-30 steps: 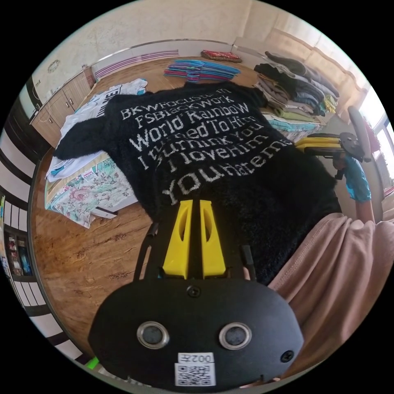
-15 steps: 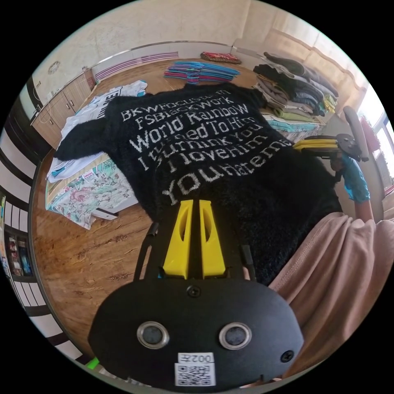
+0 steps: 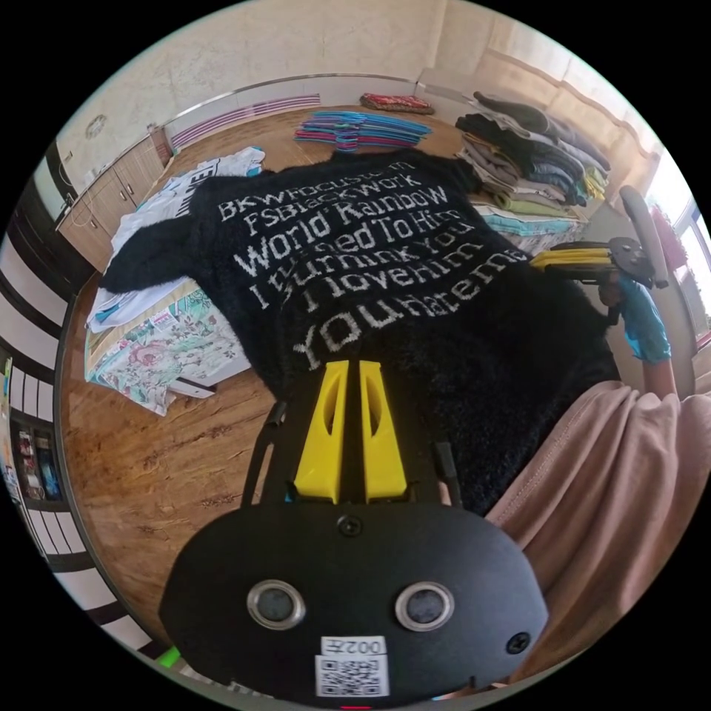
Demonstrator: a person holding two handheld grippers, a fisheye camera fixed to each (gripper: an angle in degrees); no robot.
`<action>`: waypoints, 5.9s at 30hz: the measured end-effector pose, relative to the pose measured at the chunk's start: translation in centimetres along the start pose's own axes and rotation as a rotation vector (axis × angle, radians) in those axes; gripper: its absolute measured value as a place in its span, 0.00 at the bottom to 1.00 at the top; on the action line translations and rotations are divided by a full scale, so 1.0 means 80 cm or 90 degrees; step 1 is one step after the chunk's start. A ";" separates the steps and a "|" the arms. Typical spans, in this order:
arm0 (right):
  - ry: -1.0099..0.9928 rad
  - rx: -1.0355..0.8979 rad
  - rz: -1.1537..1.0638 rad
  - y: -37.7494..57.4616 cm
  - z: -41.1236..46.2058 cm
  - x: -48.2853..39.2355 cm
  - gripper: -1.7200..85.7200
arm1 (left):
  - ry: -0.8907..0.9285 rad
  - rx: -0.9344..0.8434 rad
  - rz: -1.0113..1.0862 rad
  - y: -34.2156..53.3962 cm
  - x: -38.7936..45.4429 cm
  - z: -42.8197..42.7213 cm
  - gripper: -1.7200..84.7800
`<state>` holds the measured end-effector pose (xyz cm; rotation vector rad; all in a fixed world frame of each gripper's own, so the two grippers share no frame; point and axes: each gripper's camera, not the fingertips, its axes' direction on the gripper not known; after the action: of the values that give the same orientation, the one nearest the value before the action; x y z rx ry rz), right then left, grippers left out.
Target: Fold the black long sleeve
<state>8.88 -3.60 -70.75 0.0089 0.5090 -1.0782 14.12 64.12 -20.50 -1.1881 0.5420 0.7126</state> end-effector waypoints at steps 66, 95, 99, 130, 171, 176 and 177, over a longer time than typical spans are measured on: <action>-0.283 0.068 -0.429 -0.085 -0.010 -0.292 0.10 | -0.044 0.037 -0.002 0.147 -0.038 -0.123 0.02; -0.246 0.063 -0.427 -0.031 -0.025 -0.311 0.01 | 0.025 0.019 0.029 0.300 -0.023 -0.075 0.01; -0.289 0.070 -0.448 -0.025 -0.045 -0.300 0.01 | -0.006 0.058 0.092 0.318 -0.029 -0.138 0.01; -0.050 0.113 0.156 0.262 -0.147 -0.012 0.18 | -0.062 0.037 0.027 0.341 -0.029 -0.206 0.01; 0.362 0.279 0.067 0.255 -0.341 0.005 0.06 | -0.041 0.180 0.052 0.356 0.021 -0.297 0.01; 0.295 0.195 0.044 0.268 -0.346 0.011 0.06 | 0.017 0.101 0.099 0.370 0.028 -0.278 0.01; 0.260 0.148 0.043 0.275 -0.330 0.013 0.06 | 0.034 0.075 0.095 0.375 0.027 -0.264 0.01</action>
<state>17.42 12.83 -99.76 0.4551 0.7410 -1.0666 -7.02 50.54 -47.35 -1.0673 0.7142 0.7666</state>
